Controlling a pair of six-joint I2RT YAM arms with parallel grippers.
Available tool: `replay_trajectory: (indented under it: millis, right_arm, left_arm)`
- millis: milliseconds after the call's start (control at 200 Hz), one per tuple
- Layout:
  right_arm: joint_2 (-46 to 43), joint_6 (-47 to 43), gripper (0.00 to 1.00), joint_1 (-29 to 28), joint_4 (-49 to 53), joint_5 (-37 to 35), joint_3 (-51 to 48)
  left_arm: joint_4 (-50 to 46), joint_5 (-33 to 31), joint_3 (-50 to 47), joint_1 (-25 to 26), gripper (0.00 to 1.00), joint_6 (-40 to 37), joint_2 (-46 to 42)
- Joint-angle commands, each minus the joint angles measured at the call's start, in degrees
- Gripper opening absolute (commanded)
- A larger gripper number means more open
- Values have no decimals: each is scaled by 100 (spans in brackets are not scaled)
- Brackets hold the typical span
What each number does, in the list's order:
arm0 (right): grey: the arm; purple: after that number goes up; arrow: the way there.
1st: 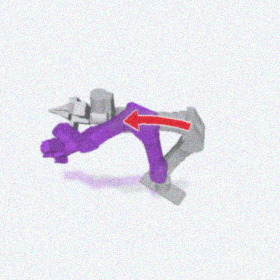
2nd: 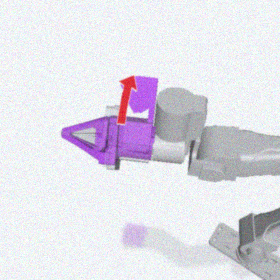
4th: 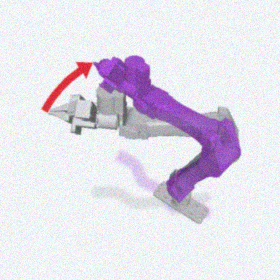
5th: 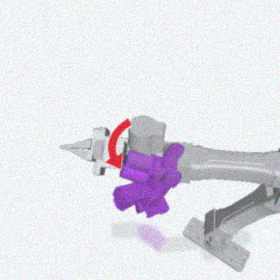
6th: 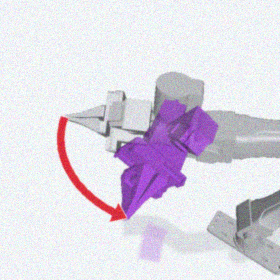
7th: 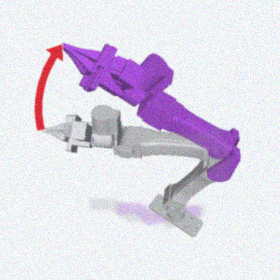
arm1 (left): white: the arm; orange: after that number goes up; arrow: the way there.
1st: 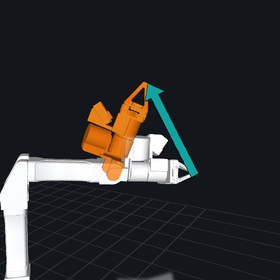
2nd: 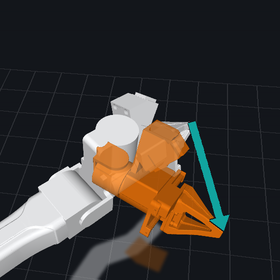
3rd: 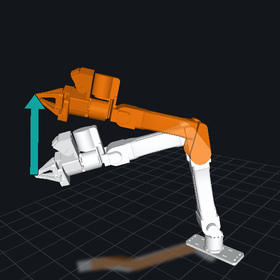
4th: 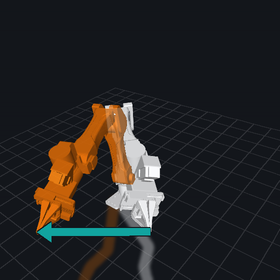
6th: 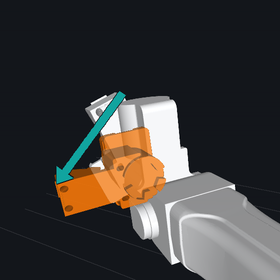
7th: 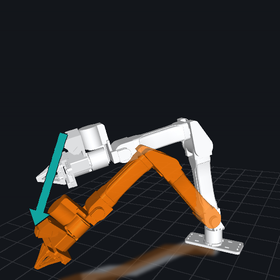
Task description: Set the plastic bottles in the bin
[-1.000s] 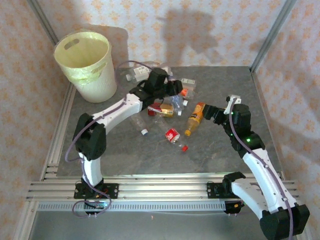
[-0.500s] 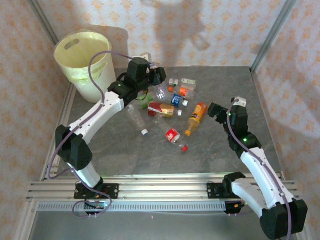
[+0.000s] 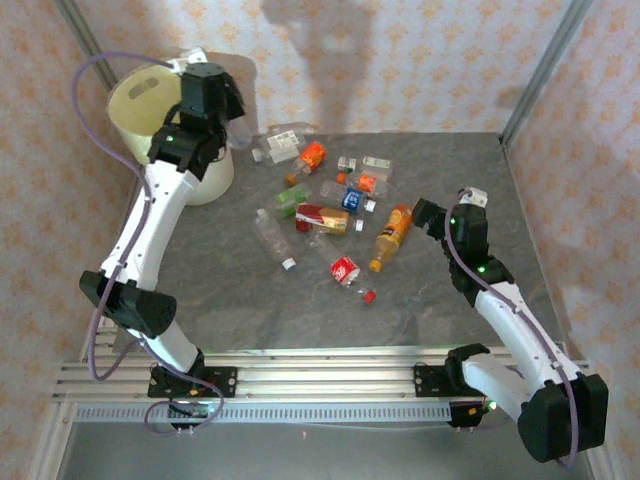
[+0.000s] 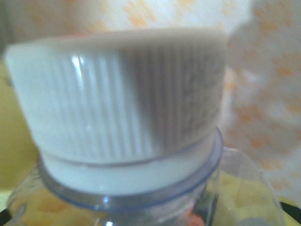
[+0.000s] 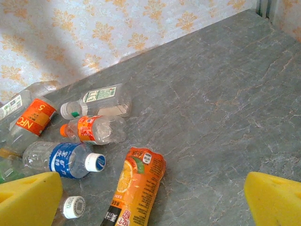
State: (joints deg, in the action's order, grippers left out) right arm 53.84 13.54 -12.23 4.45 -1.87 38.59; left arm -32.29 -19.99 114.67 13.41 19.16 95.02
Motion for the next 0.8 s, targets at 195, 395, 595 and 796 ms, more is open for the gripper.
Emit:
replay_trajectory:
  millis: [195,395,595,796]
  right_arm:
    - [-19,236,99,-25,-37,-221,79]
    - [-289,291,99,-25,156,-485,34]
    - [-684,346,99,-24,235,-668,-159]
    - [-822,395,99,-25,550,-544,-140]
  left_arm:
    - [351,-2246,1512,-513,53,-1589,1021]
    - [-717,-2345,3060,-1164,53,-959,2207]
    - [-530,-2756,3225,-1463,53,-659,2626]
    - [-379,-3017,3288,-1677,54,-440,3027]
